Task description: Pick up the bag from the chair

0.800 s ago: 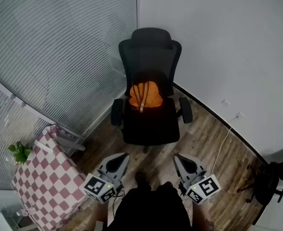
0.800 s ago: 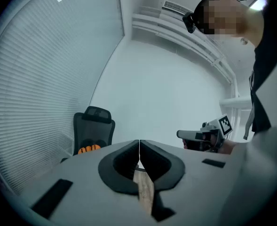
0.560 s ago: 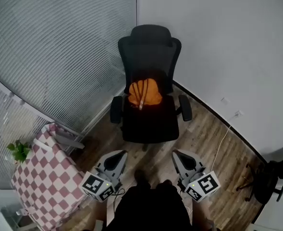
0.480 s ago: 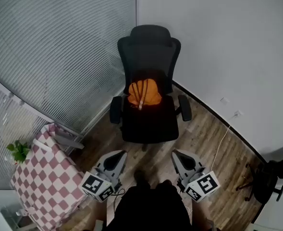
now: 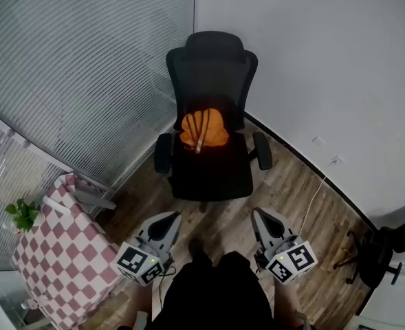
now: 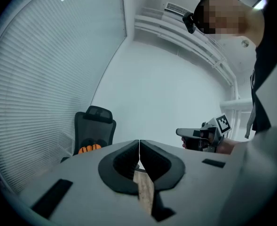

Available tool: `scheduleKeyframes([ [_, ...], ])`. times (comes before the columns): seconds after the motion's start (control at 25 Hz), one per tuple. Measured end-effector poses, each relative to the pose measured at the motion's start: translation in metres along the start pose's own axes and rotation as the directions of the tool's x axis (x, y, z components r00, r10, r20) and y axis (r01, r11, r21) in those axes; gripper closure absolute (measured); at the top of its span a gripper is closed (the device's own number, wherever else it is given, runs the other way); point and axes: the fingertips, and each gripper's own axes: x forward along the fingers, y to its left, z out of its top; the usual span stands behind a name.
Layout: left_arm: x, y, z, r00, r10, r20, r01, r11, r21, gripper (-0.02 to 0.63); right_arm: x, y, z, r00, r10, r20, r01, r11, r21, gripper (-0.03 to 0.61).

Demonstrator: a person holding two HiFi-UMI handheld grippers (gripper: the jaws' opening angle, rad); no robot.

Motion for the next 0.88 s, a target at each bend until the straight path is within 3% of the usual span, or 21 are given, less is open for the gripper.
scheduleKeyframes([
  [0.24, 0.009, 0.002, -0.011, 1.0, -0.015, -0.008, 0.015, 1.0, -0.025, 0.58, -0.004, -0.005, -0.011, 0.998, -0.03, -0.055, 0.028, 0.999, -0.025, 0.56],
  [0.48, 0.024, 0.005, -0.014, 1.0, -0.006, -0.029, 0.005, 0.999, -0.035, 0.58, 0.007, -0.026, -0.016, 0.996, -0.043, -0.081, 0.045, 0.999, 0.023, 0.56],
  [0.88, 0.069, 0.028, 0.005, 0.995, 0.082, -0.048, -0.084, 0.996, -0.029, 0.58, 0.069, -0.06, 0.01, 0.996, 0.081, -0.048, -0.078, 0.996, 0.047, 0.56],
])
